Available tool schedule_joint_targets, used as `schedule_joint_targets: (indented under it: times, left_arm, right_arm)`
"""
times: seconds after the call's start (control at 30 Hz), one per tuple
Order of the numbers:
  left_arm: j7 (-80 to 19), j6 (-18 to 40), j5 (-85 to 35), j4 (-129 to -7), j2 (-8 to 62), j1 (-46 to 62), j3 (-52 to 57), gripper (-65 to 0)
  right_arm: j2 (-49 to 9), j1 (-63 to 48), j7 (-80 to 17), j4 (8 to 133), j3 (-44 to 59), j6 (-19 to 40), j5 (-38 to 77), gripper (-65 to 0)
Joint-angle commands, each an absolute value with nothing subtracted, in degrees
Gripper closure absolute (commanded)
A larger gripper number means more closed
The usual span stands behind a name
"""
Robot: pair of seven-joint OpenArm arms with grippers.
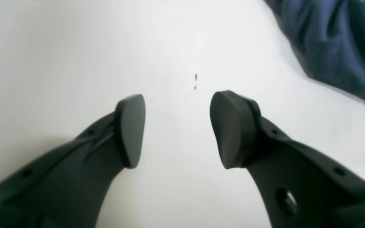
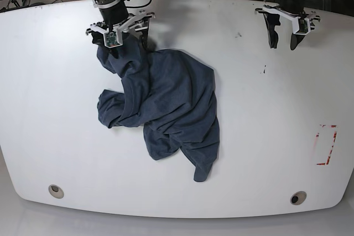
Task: Fold the T-shirt properly
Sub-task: 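Lower both grippers toward the navy T-shirt heap, then grasp the bunched edge of the navy T-shirt with the right gripper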
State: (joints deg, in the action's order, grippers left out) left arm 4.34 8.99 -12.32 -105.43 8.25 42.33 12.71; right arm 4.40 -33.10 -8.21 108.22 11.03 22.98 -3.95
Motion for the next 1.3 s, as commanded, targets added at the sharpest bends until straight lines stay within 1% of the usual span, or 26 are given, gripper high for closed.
schedule_joint_targets:
  times: [0.0,0.1,0.37,0.43,0.5,0.77,0.83,1.1,1.17,1.27]
  left_arm:
    - [6.0,8.9,-12.7,-106.5,8.8,42.8,12.9,-33.8]
    - [6.0,9.0,-12.8,-106.2,8.8,41.9,13.0,-33.8]
    - [5.6,9.1,-12.9,-106.1,8.7,41.3,13.0,-33.8]
    - [5.2,9.2,-13.2,-106.3,8.7,40.7,12.5,-33.9]
    - [5.1,9.2,-13.2,-106.3,8.7,40.6,12.4,-33.9]
    - [5.1,9.2,-13.2,-106.2,8.8,40.4,11.9,-33.9]
    - [5.4,9.2,-12.9,-106.7,9.0,40.5,12.1,-34.1]
    - [5.2,9.3,-12.9,-107.5,8.9,40.1,11.5,-34.0]
    - [5.0,9.3,-12.8,-107.8,9.0,40.0,11.5,-34.1]
    - [5.2,9.1,-12.9,-107.7,9.0,39.6,12.1,-33.8]
  right_arm:
    - [4.5,-33.0,-6.8,109.4,11.4,23.7,-2.1,-46.4]
    - [4.0,-32.9,-6.8,109.3,13.5,23.7,-0.7,-46.7]
    - [2.4,-31.7,-6.7,108.3,15.0,23.8,-0.8,-46.9]
    - [0.3,-29.5,-6.9,106.1,14.1,23.3,-0.2,-47.0]
    - [0.0,-29.2,-7.0,105.6,13.7,23.3,-0.4,-46.9]
    - [-0.4,-28.2,-8.0,105.3,10.1,23.3,-0.6,-46.7]
    - [-0.3,-28.5,-8.4,106.3,6.7,23.5,-0.5,-46.9]
    - [-0.3,-28.3,-8.9,106.4,4.8,23.3,-0.3,-46.6]
    - [-0.3,-28.3,-9.0,106.5,4.6,23.2,-0.2,-45.9]
    - [-0.4,-28.6,-8.9,106.5,3.6,23.3,-0.4,-41.3]
